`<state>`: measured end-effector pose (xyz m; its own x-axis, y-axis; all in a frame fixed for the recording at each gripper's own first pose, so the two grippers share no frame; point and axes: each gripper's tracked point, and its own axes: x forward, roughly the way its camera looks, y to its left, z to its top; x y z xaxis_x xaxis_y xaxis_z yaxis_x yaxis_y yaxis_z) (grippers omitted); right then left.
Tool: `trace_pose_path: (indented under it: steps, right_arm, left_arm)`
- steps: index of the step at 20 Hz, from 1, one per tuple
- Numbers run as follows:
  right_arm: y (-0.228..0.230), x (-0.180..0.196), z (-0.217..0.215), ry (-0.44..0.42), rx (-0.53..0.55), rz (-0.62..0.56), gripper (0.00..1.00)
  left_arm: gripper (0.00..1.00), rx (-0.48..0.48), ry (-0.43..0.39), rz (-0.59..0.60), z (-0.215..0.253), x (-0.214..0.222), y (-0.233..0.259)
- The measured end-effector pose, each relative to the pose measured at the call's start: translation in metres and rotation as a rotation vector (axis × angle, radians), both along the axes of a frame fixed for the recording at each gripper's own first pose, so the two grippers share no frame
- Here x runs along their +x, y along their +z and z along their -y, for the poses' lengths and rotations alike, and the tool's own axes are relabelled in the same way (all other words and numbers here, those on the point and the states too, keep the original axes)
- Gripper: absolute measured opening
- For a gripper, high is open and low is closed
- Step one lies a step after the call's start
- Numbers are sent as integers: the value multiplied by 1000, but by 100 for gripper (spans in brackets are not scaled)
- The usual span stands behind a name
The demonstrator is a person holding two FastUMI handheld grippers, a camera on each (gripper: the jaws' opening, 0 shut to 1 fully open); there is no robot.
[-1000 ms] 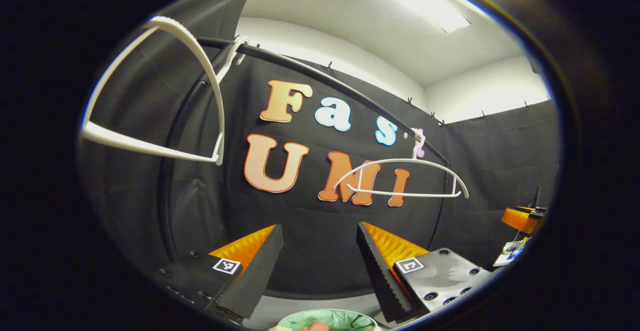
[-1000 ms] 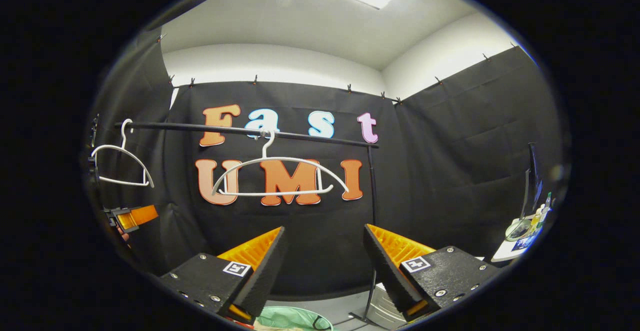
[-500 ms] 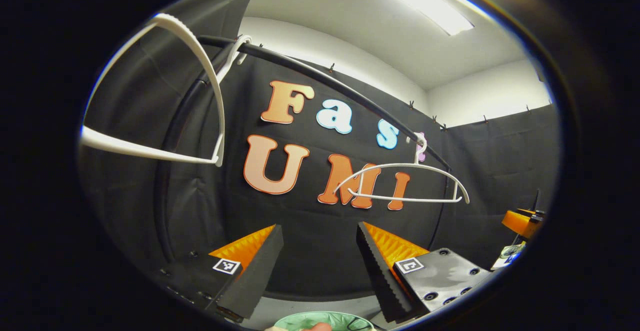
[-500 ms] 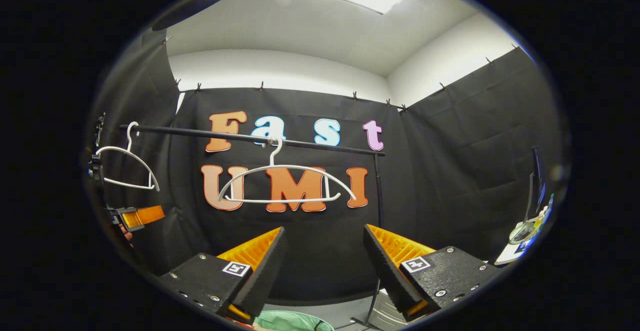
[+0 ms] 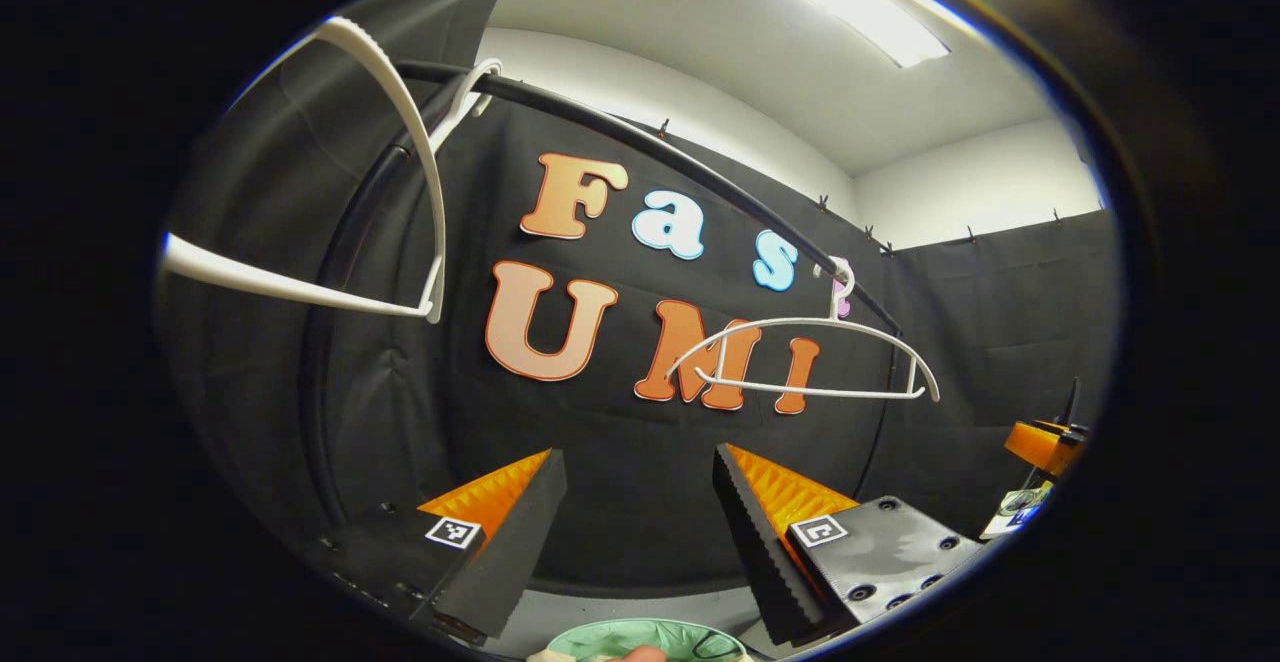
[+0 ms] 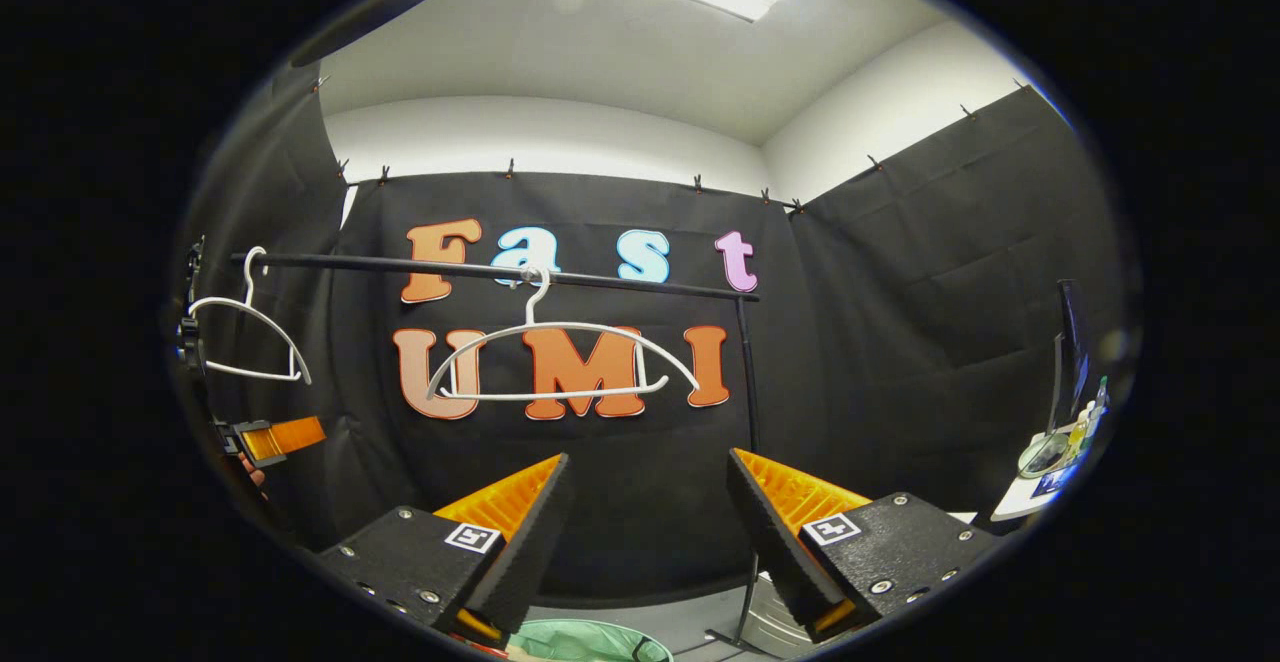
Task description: Grasp the clothes on the hanger with both hands and then place them into the laundry hamper below.
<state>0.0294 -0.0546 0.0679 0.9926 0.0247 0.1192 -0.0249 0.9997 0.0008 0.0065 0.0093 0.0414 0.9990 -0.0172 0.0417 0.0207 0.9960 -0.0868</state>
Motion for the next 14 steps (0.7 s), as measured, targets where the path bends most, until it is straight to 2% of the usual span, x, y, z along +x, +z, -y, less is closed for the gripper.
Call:
trace_pose_path:
  steps: [7, 8, 12, 13, 14]
  right_arm:
    - [-4, 0, -2, 1, 9, -9, 94]
    - [-5, 0, -2, 2, 11, -10, 94]
    - [-7, 1, -4, 3, 10, -17, 94]
    - [-8, 1, -4, 4, 10, -19, 94]
    - [-9, 1, -4, 4, 11, -22, 94]
  left_arm:
    - [100, -13, -19, 13, 5, -2, 2]
    - [97, -15, -15, 14, 4, -1, 2]
    - [96, -22, 1, 22, 2, -2, 3]
    - [100, -27, -4, 26, 2, -1, 3]
    - [96, -30, -7, 31, 2, -2, 3]
